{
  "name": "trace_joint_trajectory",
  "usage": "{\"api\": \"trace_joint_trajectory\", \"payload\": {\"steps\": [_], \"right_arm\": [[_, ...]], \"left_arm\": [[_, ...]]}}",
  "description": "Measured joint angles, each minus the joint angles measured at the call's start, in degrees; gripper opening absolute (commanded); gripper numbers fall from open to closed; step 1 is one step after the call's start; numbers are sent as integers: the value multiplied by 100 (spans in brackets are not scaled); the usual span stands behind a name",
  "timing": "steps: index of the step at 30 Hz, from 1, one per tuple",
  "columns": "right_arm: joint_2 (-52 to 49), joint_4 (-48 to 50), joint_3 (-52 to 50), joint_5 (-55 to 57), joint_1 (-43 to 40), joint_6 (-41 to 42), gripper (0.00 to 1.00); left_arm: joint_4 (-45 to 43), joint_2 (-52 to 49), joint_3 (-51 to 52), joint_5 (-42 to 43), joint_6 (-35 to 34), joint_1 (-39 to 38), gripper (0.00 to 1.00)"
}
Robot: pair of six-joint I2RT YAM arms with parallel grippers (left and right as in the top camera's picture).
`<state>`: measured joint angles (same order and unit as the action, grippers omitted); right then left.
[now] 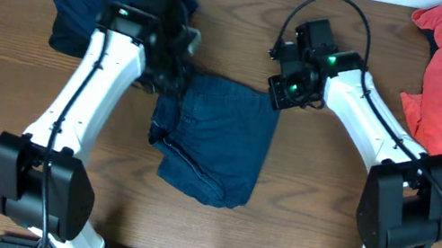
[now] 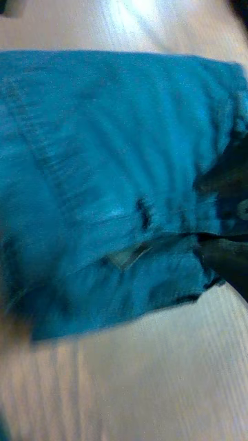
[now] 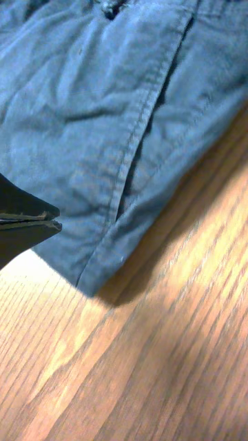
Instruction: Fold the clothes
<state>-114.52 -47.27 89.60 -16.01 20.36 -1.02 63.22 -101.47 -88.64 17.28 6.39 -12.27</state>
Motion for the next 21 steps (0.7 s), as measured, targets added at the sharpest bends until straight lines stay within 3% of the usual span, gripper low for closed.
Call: {"api": "trace_joint_trajectory", "payload": {"steps": [3,13,21], "right_arm": [[0,-2,-2,-2,-98,26,1],[-2,15,-4,-4,-175,42,1],[-2,22,-4,-4,-175,42,1]], "left_arm": [[28,0,466,72,125,-76,6],[-76,0,1764,240,157,-76,6],[-1145,0,2920,450,37,-92,6]]}}
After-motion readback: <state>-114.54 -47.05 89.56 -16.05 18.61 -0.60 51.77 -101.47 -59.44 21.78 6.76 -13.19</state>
